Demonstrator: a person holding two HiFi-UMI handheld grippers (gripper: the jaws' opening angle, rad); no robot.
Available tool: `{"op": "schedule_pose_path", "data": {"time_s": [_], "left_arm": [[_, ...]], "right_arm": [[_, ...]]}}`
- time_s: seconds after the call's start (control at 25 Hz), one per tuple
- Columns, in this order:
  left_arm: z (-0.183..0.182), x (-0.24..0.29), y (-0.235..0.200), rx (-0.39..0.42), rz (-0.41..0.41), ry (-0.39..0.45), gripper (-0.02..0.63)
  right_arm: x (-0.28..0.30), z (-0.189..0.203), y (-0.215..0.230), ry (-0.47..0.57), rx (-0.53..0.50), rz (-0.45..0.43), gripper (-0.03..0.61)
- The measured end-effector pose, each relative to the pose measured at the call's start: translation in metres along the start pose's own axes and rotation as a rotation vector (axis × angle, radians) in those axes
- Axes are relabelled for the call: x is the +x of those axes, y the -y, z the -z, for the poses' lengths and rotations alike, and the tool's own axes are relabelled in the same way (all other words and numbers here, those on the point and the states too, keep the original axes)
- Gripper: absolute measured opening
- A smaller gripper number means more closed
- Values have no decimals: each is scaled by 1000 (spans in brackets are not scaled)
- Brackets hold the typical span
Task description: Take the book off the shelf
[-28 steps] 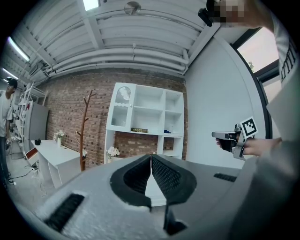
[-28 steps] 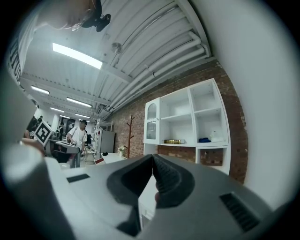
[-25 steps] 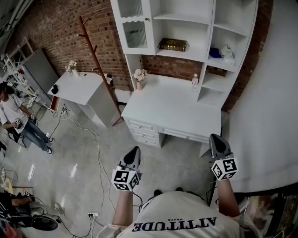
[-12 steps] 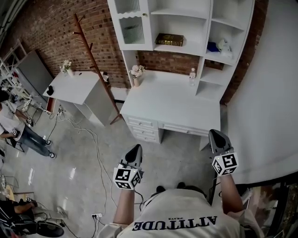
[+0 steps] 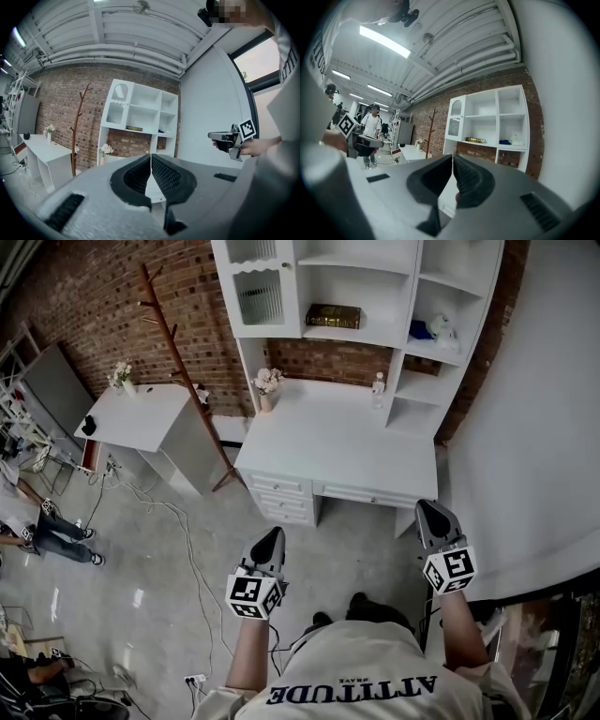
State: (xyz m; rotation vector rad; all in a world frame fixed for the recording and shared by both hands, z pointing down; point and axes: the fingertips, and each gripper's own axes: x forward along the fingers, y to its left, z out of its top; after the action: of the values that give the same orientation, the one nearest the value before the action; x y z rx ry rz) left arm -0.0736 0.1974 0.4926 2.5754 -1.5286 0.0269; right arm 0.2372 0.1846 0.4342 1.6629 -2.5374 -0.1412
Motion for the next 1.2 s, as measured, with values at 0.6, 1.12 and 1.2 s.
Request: {"op": "schedule_pose_path", "data": {"time_s": [0.6, 1.12, 1.2], "left_arm": [[-3, 43, -22, 4, -28, -25, 26], [-12, 122, -50, 13, -66, -48, 26], [-13, 134, -53, 13, -75, -50, 26]], "right_arm": [[53, 16, 17, 2, 59, -18, 31], [145, 26, 63, 17, 87, -65, 31], [160, 26, 70, 20, 90, -79, 31]]}}
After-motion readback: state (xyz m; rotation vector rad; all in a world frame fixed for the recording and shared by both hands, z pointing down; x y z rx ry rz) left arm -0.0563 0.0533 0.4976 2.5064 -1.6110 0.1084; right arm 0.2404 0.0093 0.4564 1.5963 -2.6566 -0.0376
